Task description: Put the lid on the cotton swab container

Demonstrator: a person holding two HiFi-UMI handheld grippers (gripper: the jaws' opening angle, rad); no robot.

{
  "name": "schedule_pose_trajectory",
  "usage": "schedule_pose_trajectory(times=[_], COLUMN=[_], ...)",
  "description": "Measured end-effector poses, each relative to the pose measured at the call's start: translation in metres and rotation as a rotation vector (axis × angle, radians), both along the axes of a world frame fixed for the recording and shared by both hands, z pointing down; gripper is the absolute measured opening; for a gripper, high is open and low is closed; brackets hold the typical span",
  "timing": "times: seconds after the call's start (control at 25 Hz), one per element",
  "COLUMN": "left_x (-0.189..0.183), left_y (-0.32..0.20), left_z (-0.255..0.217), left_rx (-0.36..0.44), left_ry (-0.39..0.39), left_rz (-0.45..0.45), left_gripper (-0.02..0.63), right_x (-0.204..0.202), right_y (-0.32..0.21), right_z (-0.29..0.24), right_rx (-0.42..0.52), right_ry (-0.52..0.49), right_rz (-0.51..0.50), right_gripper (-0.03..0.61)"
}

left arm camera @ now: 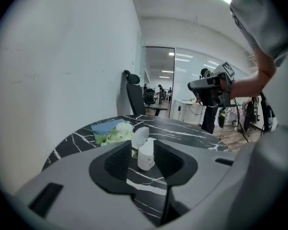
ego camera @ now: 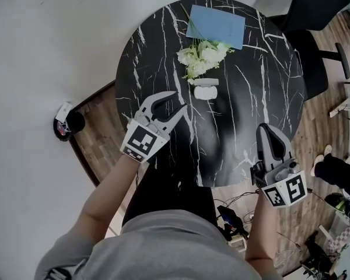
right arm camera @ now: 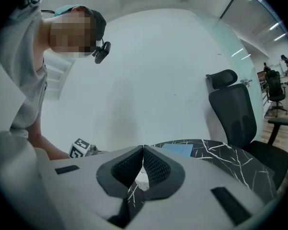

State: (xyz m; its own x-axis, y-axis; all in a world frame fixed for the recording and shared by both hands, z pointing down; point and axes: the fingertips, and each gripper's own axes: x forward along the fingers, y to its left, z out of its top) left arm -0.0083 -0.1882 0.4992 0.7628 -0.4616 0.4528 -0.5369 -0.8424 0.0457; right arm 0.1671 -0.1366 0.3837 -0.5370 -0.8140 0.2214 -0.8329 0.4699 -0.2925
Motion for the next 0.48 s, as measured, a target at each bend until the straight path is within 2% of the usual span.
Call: schedule_pose_trajectory(times=[0.2, 0.48], left_x=[0.017, 0.038], left_y=[0.000, -0.003], left_z=[0.045, 0.090], left_rx=[-0.062, -0.093], left_ry=[-0.050, -0.114], left_rz=[0.076, 0.187], left_gripper=[0.183, 0.222], right_x=[0.003, 0.003], right_y=[0.006, 0.012], right_z=[0.010, 0.019], right_rx=[-0.026, -0.039], right_ry=[0.000, -0.007], right_rz=[0.014, 0.022], right_gripper=[0.026, 0.026])
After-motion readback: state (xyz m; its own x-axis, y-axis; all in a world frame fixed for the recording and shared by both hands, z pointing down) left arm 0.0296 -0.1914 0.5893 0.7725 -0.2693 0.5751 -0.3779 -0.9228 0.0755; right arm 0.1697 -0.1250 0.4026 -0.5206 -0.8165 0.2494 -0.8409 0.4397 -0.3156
